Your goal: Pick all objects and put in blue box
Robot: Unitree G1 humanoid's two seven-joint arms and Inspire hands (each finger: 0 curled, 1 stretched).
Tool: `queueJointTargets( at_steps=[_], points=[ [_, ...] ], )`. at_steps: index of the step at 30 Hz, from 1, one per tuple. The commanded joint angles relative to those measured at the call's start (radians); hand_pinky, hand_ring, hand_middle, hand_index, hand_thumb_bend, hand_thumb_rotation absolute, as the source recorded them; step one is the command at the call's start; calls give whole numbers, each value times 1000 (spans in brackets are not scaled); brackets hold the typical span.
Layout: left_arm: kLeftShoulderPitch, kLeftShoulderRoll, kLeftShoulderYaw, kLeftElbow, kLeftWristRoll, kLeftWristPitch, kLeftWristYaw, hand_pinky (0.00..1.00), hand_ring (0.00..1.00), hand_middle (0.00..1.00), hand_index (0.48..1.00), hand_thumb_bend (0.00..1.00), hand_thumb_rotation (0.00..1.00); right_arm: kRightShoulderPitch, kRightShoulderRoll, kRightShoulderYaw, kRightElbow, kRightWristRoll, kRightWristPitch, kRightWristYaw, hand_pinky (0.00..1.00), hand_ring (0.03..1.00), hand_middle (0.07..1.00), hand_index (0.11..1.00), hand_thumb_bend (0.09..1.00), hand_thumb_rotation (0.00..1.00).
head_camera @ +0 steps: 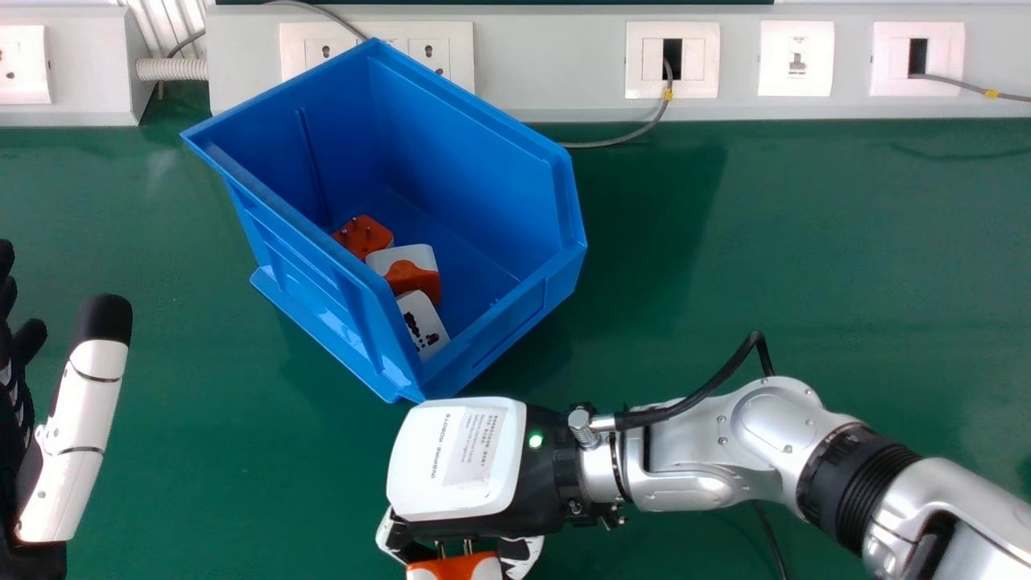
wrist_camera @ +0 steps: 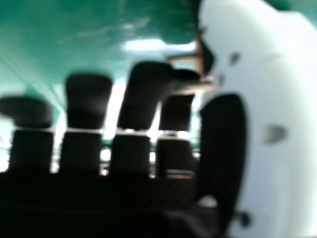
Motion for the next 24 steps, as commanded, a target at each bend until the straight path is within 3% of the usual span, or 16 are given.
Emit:
queueJointTargets(
  at_steps=[1, 10, 18, 24],
  points=[
    [5, 6, 10, -3, 7, -23, 5, 949, 1000, 1000, 1000, 677, 857, 67, 24, 61, 24, -49, -37, -2, 32, 65, 115, 474, 515, 111],
    [10, 9, 15, -5, 4, -20, 2, 949, 1000, 1000, 1000, 685, 858, 79, 33, 47, 42, -25, -27, 3, 9, 41, 80, 469, 514, 116],
    [12, 7, 11, -16, 6, -11, 2, 949, 1000, 1000, 1000, 687, 858, 88, 27, 44, 18, -38, -1, -5, 13, 45, 84, 468, 511, 112],
    [15, 8, 13, -11, 0, -17, 0, 949, 1000, 1000, 1000, 681, 858, 95, 29, 42, 10, -36, 9, -3, 15, 47, 84, 468, 511, 112]
  ],
)
